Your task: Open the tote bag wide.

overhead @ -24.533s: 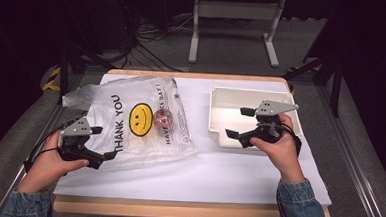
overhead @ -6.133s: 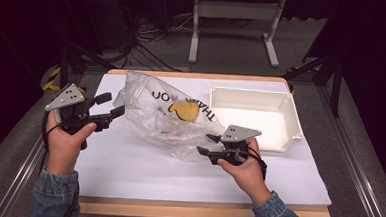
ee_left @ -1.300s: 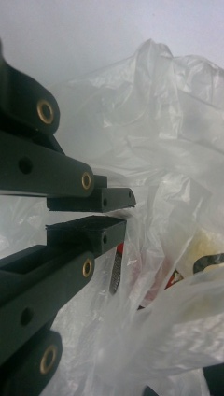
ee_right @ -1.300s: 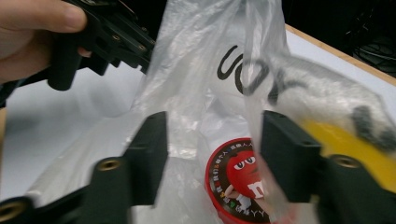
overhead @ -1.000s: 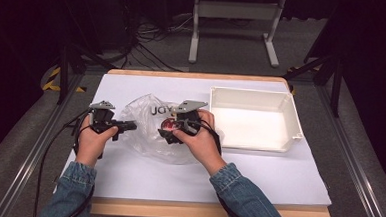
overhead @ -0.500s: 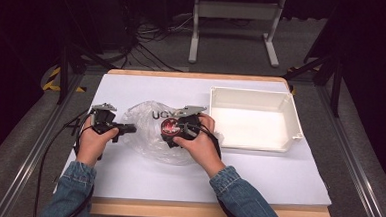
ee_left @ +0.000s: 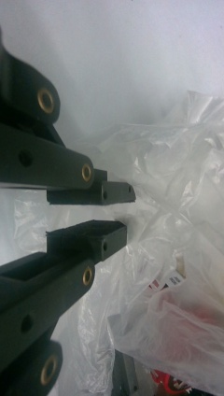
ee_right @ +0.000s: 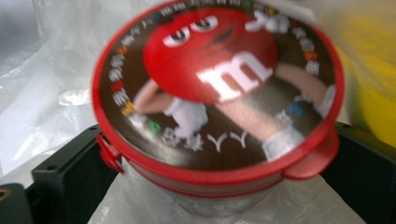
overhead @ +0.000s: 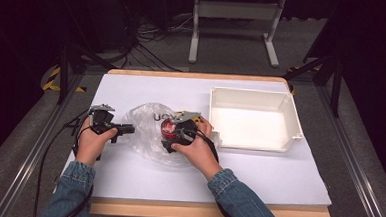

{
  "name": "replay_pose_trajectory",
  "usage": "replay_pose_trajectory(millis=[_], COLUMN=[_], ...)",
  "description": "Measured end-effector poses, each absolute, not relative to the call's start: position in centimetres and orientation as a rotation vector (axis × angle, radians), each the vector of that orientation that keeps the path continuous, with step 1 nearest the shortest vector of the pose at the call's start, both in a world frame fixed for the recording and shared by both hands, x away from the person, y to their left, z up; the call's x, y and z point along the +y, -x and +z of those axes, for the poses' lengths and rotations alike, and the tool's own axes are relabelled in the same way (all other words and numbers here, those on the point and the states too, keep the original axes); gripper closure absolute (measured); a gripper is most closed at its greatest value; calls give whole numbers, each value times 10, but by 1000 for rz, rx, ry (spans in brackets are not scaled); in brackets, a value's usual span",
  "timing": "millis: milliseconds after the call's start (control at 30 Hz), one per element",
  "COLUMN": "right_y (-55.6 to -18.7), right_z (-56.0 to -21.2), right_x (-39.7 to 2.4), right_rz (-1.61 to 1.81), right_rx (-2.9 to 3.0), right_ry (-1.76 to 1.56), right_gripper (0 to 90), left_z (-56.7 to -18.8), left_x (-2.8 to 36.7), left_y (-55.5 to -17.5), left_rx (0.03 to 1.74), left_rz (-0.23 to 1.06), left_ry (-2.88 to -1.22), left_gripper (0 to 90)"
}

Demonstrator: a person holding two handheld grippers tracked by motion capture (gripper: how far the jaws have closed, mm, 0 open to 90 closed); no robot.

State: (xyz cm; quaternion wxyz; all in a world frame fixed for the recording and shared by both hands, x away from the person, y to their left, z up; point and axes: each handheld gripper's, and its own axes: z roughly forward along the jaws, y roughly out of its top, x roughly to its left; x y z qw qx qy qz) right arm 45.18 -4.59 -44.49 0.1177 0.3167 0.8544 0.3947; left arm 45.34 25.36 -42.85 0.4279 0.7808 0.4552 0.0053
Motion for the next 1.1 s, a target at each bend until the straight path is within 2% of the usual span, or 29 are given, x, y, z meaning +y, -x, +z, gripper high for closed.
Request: replay_pose_trajectory(millis=[67,133,233,300,400,500,633,667,767,800,867,900,1000,1100], right_y=[-452,-452,-452,-452,-451,-449,-447,-447,-446,-446,-446,-446,-444,-442], right_z=[-447,-449,-450,-451,-450,-449,-447,-446,-445,-444,-444,-444,-442,-440], right_x=[-47,-48,-49,-49,-50,-50,-50,-50,-51,-52,-53,-53,-53,-54], right_rz=[1160,1166,1166,1168,1171,1179,1188,1192,1197,1198,1206,1209,1220,1229], right_rx=[2503,2503,2505,2505,2498,2487,2476,2474,2470,2467,2465,2462,2454,2445], right_ry=[-935,-946,-950,-952,-946,-926,-920,-918,-915,-911,-906,-904,-887,-872], right_gripper=[24,21,19,19,21,23,24,24,24,24,25,25,25,25], left_z=[-424,-416,-393,-376,-351,-340,-343,-347,-355,-357,-362,-365,-377,-392], left_x=[256,260,268,271,271,259,231,224,213,212,208,204,198,197], left_y=[-453,-450,-441,-433,-421,-418,-428,-433,-444,-447,-453,-455,-463,-473], left_rx=[1129,1089,988,932,867,813,765,756,767,761,741,734,781,853], left_rz=[26,32,41,58,139,195,274,302,400,404,363,358,390,471], left_ry=[-1931,-1910,-1889,-1880,-1828,-1780,-1826,-1848,-1850,-1849,-1872,-1904,-1977,-2033], left_gripper=[603,537,382,319,309,416,463,451,324,336,441,557,751,831])
